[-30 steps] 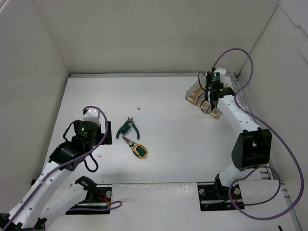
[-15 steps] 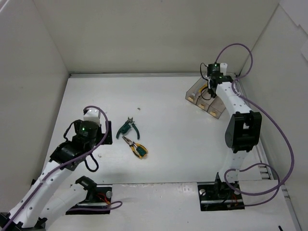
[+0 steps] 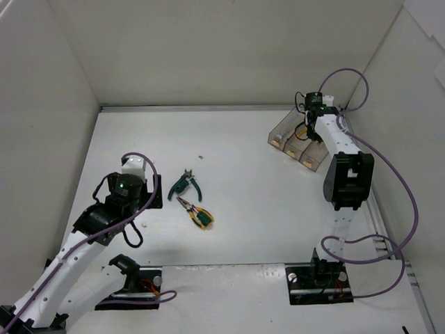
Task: Sort the tools into containers
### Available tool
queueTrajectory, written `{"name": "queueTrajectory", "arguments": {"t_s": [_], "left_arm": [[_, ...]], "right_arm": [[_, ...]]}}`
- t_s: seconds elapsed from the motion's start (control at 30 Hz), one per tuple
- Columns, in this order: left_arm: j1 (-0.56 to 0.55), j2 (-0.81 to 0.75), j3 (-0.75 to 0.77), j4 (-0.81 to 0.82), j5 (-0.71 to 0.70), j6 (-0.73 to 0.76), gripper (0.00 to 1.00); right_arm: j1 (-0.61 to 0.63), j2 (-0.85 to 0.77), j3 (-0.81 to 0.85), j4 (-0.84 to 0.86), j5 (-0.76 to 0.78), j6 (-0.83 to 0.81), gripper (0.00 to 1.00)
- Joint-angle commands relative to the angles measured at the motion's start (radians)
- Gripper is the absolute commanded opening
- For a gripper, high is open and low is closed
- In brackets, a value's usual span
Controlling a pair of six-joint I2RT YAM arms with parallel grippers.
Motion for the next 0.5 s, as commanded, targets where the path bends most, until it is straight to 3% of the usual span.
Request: {"name": "queueTrajectory", "arguments": {"t_s": [0.0,0.47], "left_arm": [[0.007,0.013,0.016,0.039,-0.019,0.014,1.0],[0.007,0.012,0.016,0.039,-0.018,0.014,1.0]], "right_arm": [[0.001,0.01,0.098,0.015,0.071,-0.001,0.0],[0.001,0.096,0.23,-0.061,0.094,-0.003,0.0]]}}
